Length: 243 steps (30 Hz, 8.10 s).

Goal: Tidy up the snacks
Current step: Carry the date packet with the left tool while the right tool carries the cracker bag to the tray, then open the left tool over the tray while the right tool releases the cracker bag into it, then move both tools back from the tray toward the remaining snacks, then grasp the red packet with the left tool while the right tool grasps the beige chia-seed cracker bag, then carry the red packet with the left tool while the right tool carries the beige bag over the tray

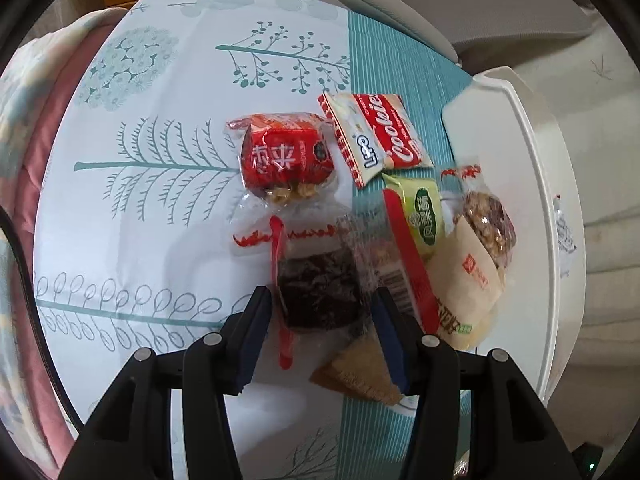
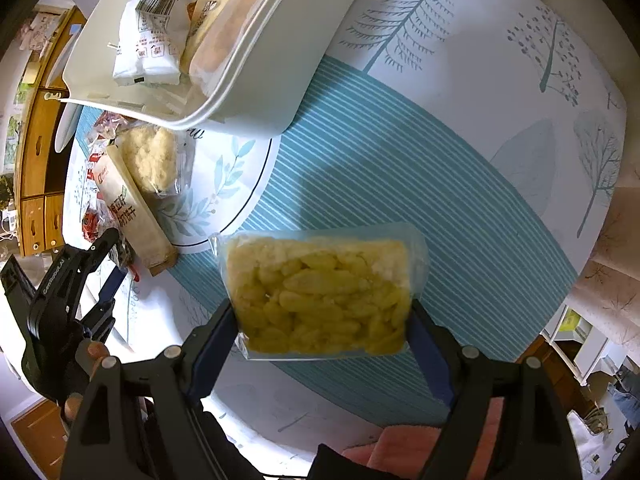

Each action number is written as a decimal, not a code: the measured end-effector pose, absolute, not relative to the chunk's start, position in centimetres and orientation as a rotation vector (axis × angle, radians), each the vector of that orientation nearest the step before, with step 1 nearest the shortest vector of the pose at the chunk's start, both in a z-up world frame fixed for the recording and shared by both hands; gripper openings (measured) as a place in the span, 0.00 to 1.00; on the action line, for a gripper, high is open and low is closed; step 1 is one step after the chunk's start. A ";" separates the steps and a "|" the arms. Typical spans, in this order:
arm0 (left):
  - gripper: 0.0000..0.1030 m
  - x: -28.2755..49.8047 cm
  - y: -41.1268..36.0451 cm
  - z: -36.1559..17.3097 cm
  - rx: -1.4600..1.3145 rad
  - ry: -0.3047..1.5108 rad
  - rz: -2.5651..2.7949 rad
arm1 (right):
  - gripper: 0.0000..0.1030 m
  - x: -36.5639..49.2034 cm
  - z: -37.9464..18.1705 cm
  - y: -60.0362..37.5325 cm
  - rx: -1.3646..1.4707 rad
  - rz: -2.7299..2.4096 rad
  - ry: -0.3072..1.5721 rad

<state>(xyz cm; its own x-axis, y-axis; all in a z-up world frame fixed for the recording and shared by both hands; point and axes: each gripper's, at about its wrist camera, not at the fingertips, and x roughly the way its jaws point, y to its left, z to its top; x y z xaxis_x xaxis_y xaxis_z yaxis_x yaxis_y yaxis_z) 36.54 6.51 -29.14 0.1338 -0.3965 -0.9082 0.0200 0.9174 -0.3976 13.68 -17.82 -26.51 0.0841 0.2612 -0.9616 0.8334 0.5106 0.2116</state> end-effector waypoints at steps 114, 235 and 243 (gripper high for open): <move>0.75 20.0 -9.0 -9.4 -0.131 1.124 -0.193 | 0.94 18.6 -14.1 -31.9 0.577 0.125 1.089; 0.34 23.6 11.5 -16.5 -0.279 1.283 -0.406 | 0.12 16.3 -12.1 -10.1 0.197 0.046 0.978; 0.34 20.7 8.9 -14.2 -0.321 1.238 -0.398 | 0.12 16.1 -9.9 -15.7 0.176 0.038 0.959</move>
